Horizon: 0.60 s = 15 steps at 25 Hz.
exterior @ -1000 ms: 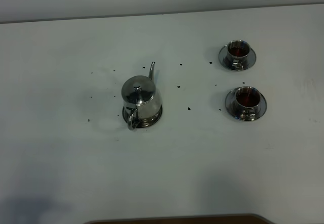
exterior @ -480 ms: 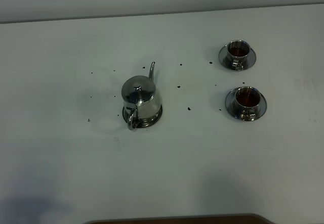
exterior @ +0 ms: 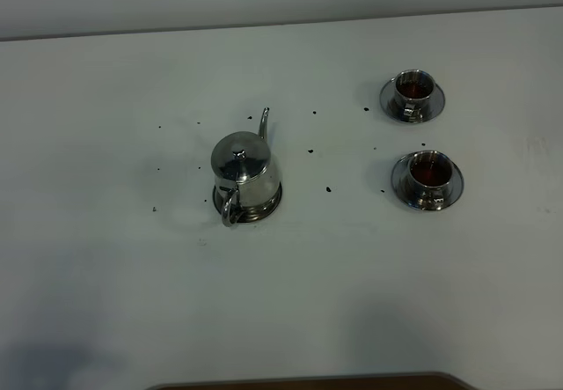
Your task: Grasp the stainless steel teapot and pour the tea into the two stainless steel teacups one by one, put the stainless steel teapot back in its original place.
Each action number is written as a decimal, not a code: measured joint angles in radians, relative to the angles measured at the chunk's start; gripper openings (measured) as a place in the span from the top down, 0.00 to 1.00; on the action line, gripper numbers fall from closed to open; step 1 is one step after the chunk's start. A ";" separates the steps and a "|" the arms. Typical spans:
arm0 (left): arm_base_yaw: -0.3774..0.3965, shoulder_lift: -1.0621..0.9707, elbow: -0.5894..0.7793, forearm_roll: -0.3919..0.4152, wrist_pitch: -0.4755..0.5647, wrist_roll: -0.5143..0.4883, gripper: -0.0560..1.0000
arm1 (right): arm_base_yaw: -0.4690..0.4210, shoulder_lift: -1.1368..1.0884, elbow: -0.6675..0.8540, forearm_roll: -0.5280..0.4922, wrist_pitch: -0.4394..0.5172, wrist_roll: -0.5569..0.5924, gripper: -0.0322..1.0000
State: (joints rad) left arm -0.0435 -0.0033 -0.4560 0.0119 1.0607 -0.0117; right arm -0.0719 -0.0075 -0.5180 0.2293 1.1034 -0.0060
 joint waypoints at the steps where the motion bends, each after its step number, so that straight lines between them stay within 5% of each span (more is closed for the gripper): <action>1: 0.000 0.000 0.000 0.000 0.000 0.000 0.44 | 0.000 0.000 0.000 0.000 0.000 0.000 0.50; 15: 0.000 0.000 0.000 0.000 0.000 0.000 0.44 | 0.000 0.000 0.000 0.000 0.000 0.000 0.50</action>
State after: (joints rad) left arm -0.0435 -0.0033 -0.4560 0.0119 1.0607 -0.0117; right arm -0.0719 -0.0075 -0.5180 0.2293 1.1034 -0.0060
